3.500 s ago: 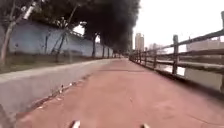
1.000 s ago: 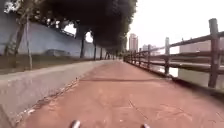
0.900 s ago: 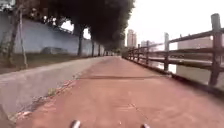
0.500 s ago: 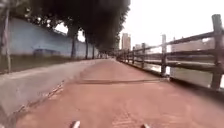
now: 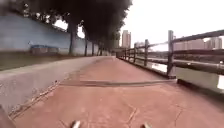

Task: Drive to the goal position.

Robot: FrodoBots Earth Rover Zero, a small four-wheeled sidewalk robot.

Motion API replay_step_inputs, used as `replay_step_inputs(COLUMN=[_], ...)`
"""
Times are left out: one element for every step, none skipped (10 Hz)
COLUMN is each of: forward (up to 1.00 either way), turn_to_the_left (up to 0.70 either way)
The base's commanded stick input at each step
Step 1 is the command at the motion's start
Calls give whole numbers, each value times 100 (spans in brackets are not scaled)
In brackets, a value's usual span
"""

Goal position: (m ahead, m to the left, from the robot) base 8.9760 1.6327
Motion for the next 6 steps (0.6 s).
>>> replay_step_inputs(forward=[70,70,70,70,70,70], turn_to_the_left=[0,0,0,0,0,0])
